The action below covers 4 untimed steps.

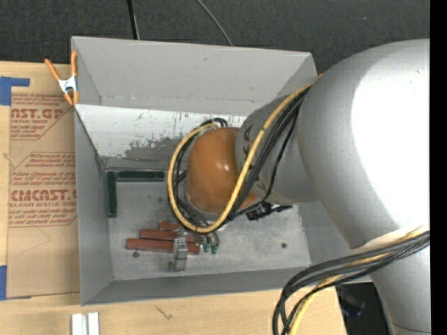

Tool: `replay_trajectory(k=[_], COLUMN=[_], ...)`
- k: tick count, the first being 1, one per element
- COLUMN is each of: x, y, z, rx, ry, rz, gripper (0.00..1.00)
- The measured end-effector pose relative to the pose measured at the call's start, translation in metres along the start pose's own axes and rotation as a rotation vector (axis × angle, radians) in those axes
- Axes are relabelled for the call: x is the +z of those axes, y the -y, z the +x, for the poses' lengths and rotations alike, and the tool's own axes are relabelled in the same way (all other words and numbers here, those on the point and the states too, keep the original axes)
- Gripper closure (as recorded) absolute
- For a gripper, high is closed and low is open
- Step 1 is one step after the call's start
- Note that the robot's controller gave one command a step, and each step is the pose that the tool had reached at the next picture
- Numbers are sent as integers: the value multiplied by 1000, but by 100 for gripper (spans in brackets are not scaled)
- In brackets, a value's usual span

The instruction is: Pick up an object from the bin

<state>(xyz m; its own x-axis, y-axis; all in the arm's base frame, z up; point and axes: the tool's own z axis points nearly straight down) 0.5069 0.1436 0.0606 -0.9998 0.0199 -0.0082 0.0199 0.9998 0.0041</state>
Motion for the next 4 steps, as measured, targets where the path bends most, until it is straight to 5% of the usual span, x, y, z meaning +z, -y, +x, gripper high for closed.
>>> replay_trajectory(k=[1,2,3,4], x=[-33,-20,-13,-13], y=[7,3,4,4], z=[11,4,7,7], rx=[41,21,154,154], ry=[-10,-5,2,2], rz=[3,3,-1,-1], gripper=[0,0,100,100])
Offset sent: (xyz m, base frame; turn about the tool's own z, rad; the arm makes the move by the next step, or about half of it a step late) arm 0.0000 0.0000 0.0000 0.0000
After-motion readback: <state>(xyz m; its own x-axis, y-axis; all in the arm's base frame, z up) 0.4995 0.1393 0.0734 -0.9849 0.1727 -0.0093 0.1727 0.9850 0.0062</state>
